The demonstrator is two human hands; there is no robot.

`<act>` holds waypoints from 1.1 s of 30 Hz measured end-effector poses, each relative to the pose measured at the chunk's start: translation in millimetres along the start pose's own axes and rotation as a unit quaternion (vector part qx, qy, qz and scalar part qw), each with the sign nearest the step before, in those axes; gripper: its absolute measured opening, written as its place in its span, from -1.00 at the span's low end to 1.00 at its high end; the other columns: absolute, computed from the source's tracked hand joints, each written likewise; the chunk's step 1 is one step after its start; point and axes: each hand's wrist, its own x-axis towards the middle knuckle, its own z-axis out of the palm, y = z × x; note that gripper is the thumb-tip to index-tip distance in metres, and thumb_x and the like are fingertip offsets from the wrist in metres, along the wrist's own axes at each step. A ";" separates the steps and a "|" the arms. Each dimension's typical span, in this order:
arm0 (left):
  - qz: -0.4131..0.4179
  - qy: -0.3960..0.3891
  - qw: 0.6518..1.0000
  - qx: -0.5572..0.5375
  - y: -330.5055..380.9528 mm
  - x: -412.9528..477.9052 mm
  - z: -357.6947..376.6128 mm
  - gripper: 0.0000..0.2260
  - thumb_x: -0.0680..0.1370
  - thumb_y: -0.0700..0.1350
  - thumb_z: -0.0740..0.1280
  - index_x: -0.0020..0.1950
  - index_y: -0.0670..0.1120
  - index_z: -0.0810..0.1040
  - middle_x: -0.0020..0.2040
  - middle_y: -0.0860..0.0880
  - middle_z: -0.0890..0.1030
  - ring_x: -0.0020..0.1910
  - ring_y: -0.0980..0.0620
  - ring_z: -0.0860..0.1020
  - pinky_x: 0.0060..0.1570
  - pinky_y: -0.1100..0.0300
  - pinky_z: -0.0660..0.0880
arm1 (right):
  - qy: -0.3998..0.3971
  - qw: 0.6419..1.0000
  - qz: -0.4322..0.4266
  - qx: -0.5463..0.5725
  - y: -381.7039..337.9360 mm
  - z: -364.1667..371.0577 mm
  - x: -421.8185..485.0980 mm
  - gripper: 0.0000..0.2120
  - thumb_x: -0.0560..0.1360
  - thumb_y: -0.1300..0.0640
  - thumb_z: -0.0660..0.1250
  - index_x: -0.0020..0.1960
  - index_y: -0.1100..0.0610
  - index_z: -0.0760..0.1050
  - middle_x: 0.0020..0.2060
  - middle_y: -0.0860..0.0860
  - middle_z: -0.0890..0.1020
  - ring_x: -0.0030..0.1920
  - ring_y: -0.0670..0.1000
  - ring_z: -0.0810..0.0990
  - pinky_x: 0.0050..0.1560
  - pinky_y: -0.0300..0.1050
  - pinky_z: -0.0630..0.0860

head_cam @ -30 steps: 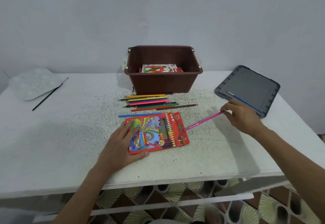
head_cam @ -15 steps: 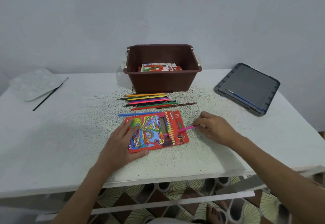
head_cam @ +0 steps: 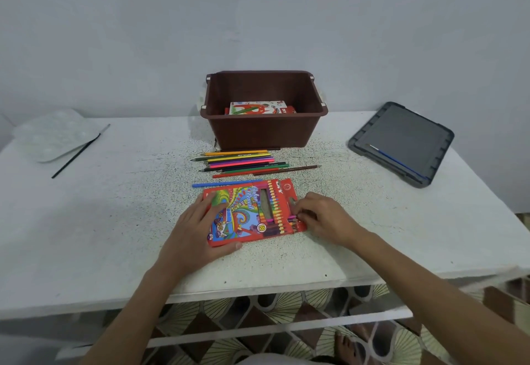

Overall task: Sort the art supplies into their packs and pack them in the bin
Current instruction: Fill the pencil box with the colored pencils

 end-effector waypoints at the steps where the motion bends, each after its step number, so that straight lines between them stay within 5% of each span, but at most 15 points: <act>1: 0.002 0.002 1.000 -0.002 -0.2 0.0 0.1 -0.13 0.35 0.54 0.23 0.46 -0.03 0.36 0.55 -0.05 0.24 0.53 -0.09 0.21 0.35 -0.20 0.37 | 0.000 1.000 0.000 0.000 -0.4 -0.5 0.0 -0.90 0.53 0.20 0.34 -0.01 0.06 0.60 -0.12 0.00 0.56 -0.17 -0.04 0.54 -0.17 -0.06 0.50; 10: 0.008 0.007 1.000 0.001 -3.0 -0.9 2.1 -0.14 0.37 0.53 0.23 0.46 -0.03 0.36 0.55 -0.05 0.24 0.53 -0.08 0.21 0.36 -0.16 0.36 | -0.020 0.997 0.059 0.053 3.2 -17.1 12.6 -0.76 0.57 0.22 0.28 0.19 0.02 0.58 -0.03 -0.05 0.60 -0.11 -0.15 0.51 -0.14 -0.30 0.40; 21: 0.004 0.006 1.000 0.003 -2.8 -1.0 3.0 -0.13 0.36 0.53 0.24 0.48 -0.02 0.33 0.54 -0.05 0.25 0.51 -0.10 0.24 0.34 -0.16 0.36 | 0.054 0.975 0.159 -0.144 28.3 -18.0 41.1 -0.49 0.59 0.23 0.14 0.52 0.12 0.18 0.43 0.17 0.29 0.17 0.22 0.50 -0.01 0.09 0.56; 28: 0.005 0.007 1.000 0.003 -2.3 -1.0 2.1 -0.13 0.36 0.53 0.23 0.47 -0.03 0.35 0.53 -0.07 0.28 0.50 -0.13 0.26 0.32 -0.18 0.38 | 0.056 0.975 0.145 -0.157 31.3 -20.5 47.6 -0.65 0.60 0.27 0.19 0.37 0.13 0.43 0.07 0.19 0.45 -0.29 0.09 0.46 -0.33 -0.11 0.35; 33: 0.010 0.012 1.000 -0.004 -2.3 -0.4 1.6 -0.14 0.36 0.53 0.23 0.45 -0.04 0.38 0.52 -0.09 0.30 0.50 -0.13 0.26 0.33 -0.20 0.38 | 0.077 0.972 0.155 -0.159 37.6 -23.0 42.8 -0.81 0.61 0.27 0.19 0.18 0.15 0.49 -0.10 0.10 0.36 -0.39 0.03 0.35 -0.35 -0.13 0.31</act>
